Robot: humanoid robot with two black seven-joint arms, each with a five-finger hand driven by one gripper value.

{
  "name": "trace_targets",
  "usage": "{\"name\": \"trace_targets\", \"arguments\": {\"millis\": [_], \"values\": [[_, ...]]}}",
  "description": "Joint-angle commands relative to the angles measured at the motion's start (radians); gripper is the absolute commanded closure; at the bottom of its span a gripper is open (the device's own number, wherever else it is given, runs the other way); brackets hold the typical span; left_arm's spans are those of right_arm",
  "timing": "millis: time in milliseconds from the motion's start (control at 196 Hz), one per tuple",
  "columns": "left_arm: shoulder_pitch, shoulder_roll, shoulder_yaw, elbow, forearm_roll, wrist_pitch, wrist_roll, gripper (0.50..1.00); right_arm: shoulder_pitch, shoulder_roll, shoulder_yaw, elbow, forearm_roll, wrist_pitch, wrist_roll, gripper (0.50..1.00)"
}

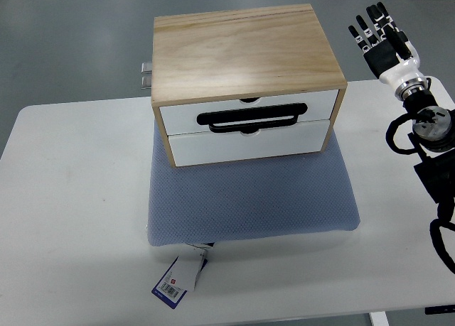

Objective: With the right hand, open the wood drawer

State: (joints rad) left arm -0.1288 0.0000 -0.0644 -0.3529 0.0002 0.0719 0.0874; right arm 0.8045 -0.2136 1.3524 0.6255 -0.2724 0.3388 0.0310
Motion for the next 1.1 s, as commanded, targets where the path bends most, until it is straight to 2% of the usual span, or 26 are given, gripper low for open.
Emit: {"name": "trace_targets", "arguments": {"millis": [0, 41, 92, 97, 107, 225, 281, 337, 343, 414, 470, 521, 527, 567, 613, 619, 649, 762, 767, 782, 956, 1002, 1007, 1094], "values": [[0.0, 0.0, 0.0, -0.001, 0.004, -0.004, 0.0, 0.5, 0.096, -0.119, -0.14, 0.074, -0.076, -0.004, -0.072, 0.556], [0.0, 0.0, 0.0, -0.003, 0.004, -0.004, 0.002, 0.5, 0.157, -0.181, -0.205, 0.109, -0.114, -0.003, -0.1, 0.556], [0.0, 0.0, 0.0, -0.003, 0.004, -0.004, 0.002, 0.5, 0.157, -0.181, -0.205, 0.109, -0.114, -0.003, -0.1, 0.556], [-0.002, 0.0, 0.001, -0.005, 0.006, -0.004, 0.0, 0.5, 0.233, -0.252, -0.295, 0.15, -0.161, 0.006, -0.135, 0.556], [-0.002, 0.0, 0.001, -0.005, 0.006, -0.004, 0.0, 0.5, 0.255, -0.271, -0.317, 0.161, -0.172, 0.011, -0.143, 0.556], [-0.002, 0.0, 0.001, -0.02, 0.006, -0.004, 0.002, 0.5, 0.458, -0.412, -0.553, 0.304, -0.269, 0.055, -0.224, 0.556], [-0.002, 0.0, 0.001, -0.026, 0.007, -0.004, 0.002, 0.5, 0.59, -0.489, -0.705, 0.419, -0.287, 0.097, -0.31, 0.556], [-0.002, 0.0, 0.001, -0.026, 0.007, -0.004, 0.002, 0.5, 0.59, -0.489, -0.705, 0.419, -0.287, 0.097, -0.31, 0.556], [-0.002, 0.0, 0.001, -0.029, 0.009, -0.006, 0.002, 0.5, 0.699, -0.532, -0.823, 0.513, -0.287, 0.126, -0.377, 0.556], [-0.002, 0.0, 0.001, -0.031, 0.009, -0.006, 0.002, 0.5, 0.841, -0.553, -0.973, 0.626, -0.286, 0.149, -0.445, 0.556], [-0.002, 0.0, 0.0, -0.029, 0.009, -0.007, 0.002, 0.5, 0.916, -0.553, -1.058, 0.697, -0.286, 0.155, -0.482, 0.556], [-0.002, 0.0, 0.0, -0.029, 0.009, -0.007, 0.002, 0.5, 0.917, -0.553, -1.058, 0.697, -0.286, 0.155, -0.482, 0.556], [-0.002, 0.0, 0.0, -0.029, 0.009, -0.009, 0.002, 0.5, 0.976, -0.544, -1.129, 0.759, -0.281, 0.155, -0.525, 0.556], [-0.002, 0.0, 0.0, -0.029, 0.009, -0.011, 0.002, 0.5, 1.012, -0.537, -1.176, 0.809, -0.268, 0.154, -0.566, 0.556], [-0.002, 0.0, 0.0, -0.029, 0.009, -0.011, 0.002, 0.5, 1.012, -0.537, -1.176, 0.809, -0.268, 0.154, -0.566, 0.556], [-0.002, 0.0, 0.0, -0.028, 0.009, -0.012, 0.0, 0.5, 1.034, -0.52, -1.215, 0.859, -0.234, 0.146, -0.615, 0.556], [-0.002, 0.0, 0.0, -0.028, 0.009, -0.012, 0.002, 0.5, 1.047, -0.501, -1.236, 0.888, -0.199, 0.14, -0.642, 0.558], [-0.002, 0.0, 0.0, -0.028, 0.009, -0.014, 0.002, 0.5, 1.061, -0.475, -1.265, 0.919, -0.139, 0.121, -0.642, 0.558], [-0.002, 0.0, 0.0, -0.028, 0.009, -0.014, 0.0, 0.5, 1.068, -0.446, -1.292, 0.93, -0.084, 0.088, -0.642, 0.56], [-0.002, 0.0, 0.0, -0.028, 0.009, -0.014, 0.002, 0.5, 1.068, -0.432, -1.3, 0.93, -0.064, 0.074, -0.642, 0.56], [-0.002, 0.0, 0.0, -0.024, 0.009, -0.015, 0.0, 0.5, 1.068, -0.33, -1.351, 0.93, 0.032, -0.014, -0.642, 0.56], [-0.002, 0.0, 0.0, -0.024, 0.009, -0.015, 0.0, 0.5, 1.068, -0.329, -1.351, 0.93, 0.032, -0.014, -0.642, 0.56], [-0.002, 0.0, 0.0, -0.023, 0.009, -0.015, 0.002, 0.5, 1.065, -0.304, -1.368, 0.93, 0.038, -0.042, -0.642, 0.56], [-0.002, 0.0, 0.0, -0.021, 0.007, -0.014, 0.002, 0.5, 1.058, -0.279, -1.38, 0.928, 0.038, -0.064, -0.642, 0.558]]}}
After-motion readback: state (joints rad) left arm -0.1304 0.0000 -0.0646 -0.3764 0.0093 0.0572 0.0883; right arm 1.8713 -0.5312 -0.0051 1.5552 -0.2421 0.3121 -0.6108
